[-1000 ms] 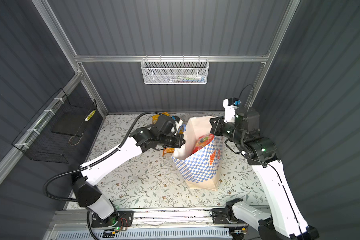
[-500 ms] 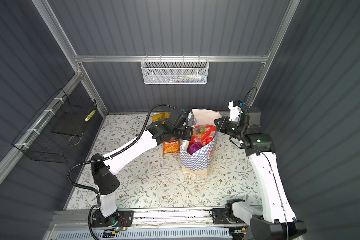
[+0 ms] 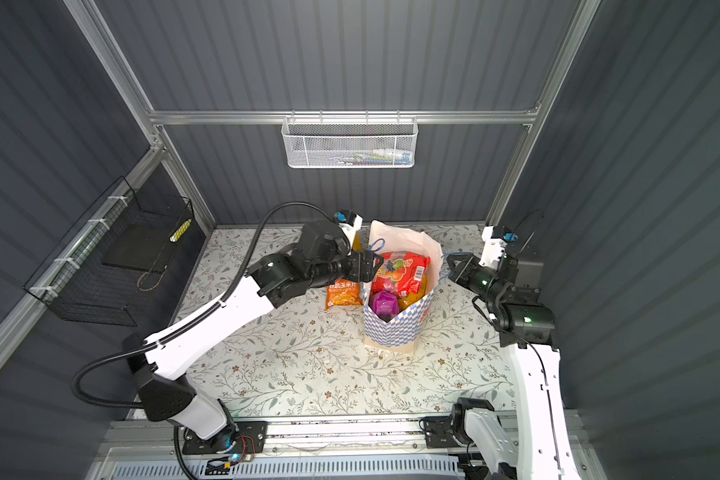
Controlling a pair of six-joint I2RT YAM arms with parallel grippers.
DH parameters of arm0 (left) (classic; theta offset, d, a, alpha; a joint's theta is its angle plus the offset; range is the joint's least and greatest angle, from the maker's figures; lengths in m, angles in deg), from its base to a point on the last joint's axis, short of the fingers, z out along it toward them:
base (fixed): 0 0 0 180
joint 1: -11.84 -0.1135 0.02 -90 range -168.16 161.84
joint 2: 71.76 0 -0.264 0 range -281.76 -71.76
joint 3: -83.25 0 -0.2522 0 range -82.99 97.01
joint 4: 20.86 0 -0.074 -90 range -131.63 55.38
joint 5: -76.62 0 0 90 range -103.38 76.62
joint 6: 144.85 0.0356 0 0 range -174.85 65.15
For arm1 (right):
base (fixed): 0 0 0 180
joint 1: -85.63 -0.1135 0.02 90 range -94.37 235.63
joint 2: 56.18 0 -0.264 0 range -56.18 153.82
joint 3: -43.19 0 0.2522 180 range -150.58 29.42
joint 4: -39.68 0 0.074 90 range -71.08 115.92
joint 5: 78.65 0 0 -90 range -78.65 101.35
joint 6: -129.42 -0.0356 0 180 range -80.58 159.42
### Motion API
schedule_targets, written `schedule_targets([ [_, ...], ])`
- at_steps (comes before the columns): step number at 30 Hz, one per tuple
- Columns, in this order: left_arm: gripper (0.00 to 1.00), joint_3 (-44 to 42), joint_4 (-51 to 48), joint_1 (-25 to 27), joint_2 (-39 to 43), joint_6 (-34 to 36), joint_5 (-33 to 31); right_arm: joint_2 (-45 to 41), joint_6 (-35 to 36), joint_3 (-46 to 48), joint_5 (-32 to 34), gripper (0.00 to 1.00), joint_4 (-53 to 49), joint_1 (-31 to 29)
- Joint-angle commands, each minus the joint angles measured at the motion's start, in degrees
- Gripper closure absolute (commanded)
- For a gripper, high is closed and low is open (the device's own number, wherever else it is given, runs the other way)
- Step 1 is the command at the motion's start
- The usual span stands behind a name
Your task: Place the snacks into the paper bag
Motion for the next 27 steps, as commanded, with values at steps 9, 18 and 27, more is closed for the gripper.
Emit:
schedule_targets([
  [9,0.00,-14.3,-3.4,-9.2,11.5,2.6,-3.8,-4.2,-3.6,4.8,-3.2,1.00,4.8,2.0],
  [18,0.00,-8.2,2.0,-26.3,-10.5,1.2,12.4,-5.1,-3.2,6.9,-4.7,1.00,4.8,2.0],
  [27,0.00,7.8,2.1,-30.6,-31.2,0.4,16.0,-4.1,-3.5,7.8,-5.9,1.00,5.4,2.0],
])
